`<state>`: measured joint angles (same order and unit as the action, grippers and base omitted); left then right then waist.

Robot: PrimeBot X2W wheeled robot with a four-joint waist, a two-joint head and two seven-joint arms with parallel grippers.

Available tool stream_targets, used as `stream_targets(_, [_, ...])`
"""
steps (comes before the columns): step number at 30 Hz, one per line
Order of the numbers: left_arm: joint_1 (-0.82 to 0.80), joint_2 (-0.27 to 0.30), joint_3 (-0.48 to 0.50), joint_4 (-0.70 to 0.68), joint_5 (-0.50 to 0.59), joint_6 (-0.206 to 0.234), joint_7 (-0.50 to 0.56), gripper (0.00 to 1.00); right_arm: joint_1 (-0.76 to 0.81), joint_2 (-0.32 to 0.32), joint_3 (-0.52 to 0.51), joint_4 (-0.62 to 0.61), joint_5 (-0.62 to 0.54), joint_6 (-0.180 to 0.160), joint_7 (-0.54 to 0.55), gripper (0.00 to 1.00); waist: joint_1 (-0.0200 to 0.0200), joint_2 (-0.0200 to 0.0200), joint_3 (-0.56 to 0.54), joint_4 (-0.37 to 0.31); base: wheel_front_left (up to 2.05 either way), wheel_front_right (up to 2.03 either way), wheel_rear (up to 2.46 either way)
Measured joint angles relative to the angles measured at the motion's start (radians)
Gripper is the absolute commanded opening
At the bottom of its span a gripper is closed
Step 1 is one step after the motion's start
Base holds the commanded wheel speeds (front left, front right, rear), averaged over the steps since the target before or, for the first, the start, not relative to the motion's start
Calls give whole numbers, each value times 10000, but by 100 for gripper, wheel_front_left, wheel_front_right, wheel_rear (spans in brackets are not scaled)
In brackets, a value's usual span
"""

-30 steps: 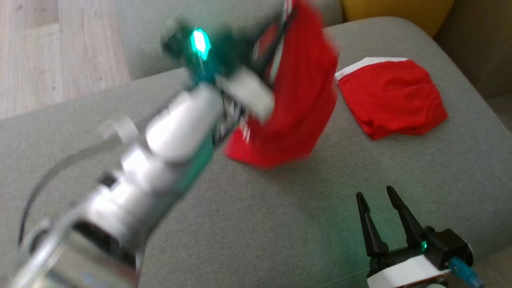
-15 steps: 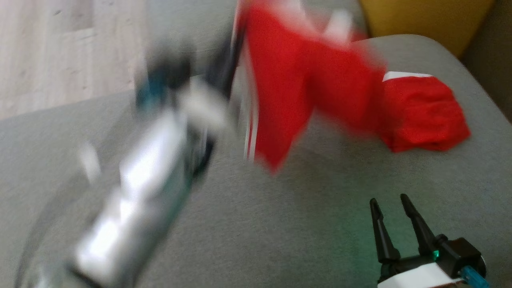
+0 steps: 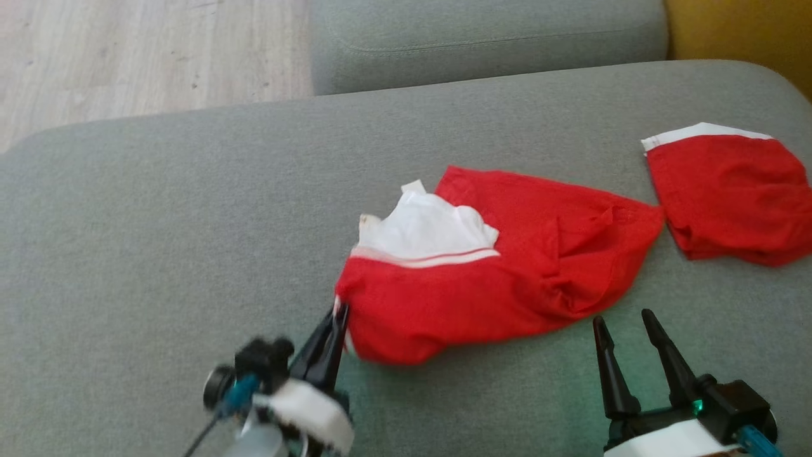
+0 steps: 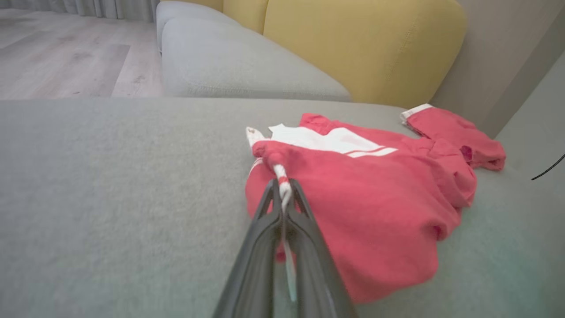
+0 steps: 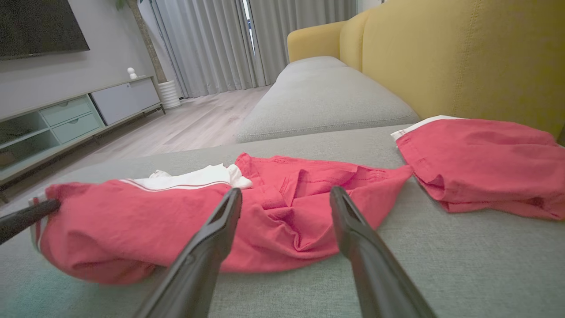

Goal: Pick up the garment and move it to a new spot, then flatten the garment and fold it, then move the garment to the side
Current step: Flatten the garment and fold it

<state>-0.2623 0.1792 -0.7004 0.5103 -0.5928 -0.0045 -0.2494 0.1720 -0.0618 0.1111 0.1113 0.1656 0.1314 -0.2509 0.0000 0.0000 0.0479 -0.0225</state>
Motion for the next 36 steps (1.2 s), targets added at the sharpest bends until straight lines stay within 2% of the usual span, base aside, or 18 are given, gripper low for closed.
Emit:
stream_targets(3, [664, 151, -17, -169, 144, 46, 2, 0, 1, 0, 4, 17, 0, 0, 0, 100, 0, 0, -13, 68, 0, 0, 0])
stream_targets(4, [797, 190, -61, -198, 146, 46, 12, 24, 4, 0, 10, 27, 0, 0, 0, 100, 0, 0, -27, 76, 0, 0, 0])
stream_targets(5, [874, 232, -100, -247, 144, 46, 128, 80, 7, 0, 21, 31, 0, 0, 0, 100, -1, 0, -41, 74, 0, 0, 0])
stream_targets(6, [894, 276, -127, -301, 144, 46, 301, 100, 6, 0, 44, 35, 0, 0, 0, 100, -1, 0, -49, 65, 0, 0, 0])
stream_targets(9, [855, 474, -198, -646, 186, 65, 803, 100, 7, 2, 109, 42, 0, 0, 0, 100, 0, 0, -62, -10, 0, 0, 0])
stream_targets(16, [31, 907, -224, -1680, 1174, 980, 1118, 100, 6, -4, 104, 42, 0, 0, 0, 100, -1, 0, 94, -189, 0, 0, 0])
stream_targets(19, [-897, 903, -464, -1643, 1708, 1093, 1390, 100, -11, -38, 140, 40, 0, 0, 0, 100, 0, 0, 289, -243, 0, 0, 0])
stream_targets(22, [-1594, 675, -489, -1417, 1804, 1055, 1570, 100, -52, -96, 171, 36, 0, 0, 0, 100, 0, 0, 475, -271, 0, 0, 0])
stream_targets(29, [-4309, -642, -769, 951, 2059, 646, 2132, 100, -741, -433, 453, -4, 2, 0, 0, 100, 2, 0, 1404, -333, 0, 0, 0])
stream_targets(36, [-5948, -1110, -913, 4008, 2153, 284, 2293, 100, -1438, -694, 612, -40, 13, 0, -2, 100, 3, 0, 2323, -559, 0, 0, 0])
